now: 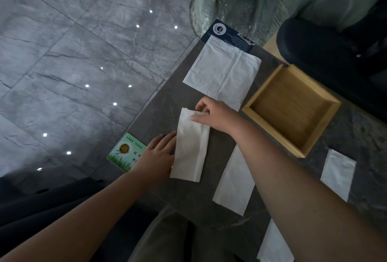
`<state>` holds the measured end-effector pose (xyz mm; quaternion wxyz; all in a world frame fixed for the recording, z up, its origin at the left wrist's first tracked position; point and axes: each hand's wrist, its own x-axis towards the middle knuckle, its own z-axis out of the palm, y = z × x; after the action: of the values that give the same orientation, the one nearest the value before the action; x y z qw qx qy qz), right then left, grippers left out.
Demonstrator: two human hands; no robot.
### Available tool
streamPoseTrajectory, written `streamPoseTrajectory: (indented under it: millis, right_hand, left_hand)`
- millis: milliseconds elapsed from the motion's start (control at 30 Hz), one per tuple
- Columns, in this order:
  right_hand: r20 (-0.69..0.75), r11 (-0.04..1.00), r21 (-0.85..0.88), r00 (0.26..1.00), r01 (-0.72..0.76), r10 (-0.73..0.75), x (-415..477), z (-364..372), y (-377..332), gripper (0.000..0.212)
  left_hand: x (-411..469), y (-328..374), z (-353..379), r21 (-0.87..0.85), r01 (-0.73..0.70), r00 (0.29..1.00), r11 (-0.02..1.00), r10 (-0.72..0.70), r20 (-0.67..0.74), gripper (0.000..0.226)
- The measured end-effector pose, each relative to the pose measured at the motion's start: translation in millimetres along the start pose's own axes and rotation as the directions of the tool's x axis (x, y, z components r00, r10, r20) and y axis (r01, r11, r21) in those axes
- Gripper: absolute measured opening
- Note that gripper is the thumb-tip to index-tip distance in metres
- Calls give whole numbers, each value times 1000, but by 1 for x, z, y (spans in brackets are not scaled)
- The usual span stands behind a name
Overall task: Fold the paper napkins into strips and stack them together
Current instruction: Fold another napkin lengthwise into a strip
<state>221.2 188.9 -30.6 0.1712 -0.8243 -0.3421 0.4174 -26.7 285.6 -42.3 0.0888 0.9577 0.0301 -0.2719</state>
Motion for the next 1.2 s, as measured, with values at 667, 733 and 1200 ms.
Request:
streamPoseTrajectory:
  millis: [667,733,1200]
  right_hand:
    - [-79,997,15,994,72,-71,-4,7,15,21]
    - [-57,996,22,994,90,-89,-6,5,13,23]
    - [-84,996,-69,995,50,-56,-3,8,5,15]
  left_hand:
    - [-2,-2,-2,2,9,1000,1000,-9,1,86]
    - [-1,-2,-2,6,6,1000,1000,-6,-3,83]
    - [-4,-4,5,-17,-31,997,999,30,-70,90]
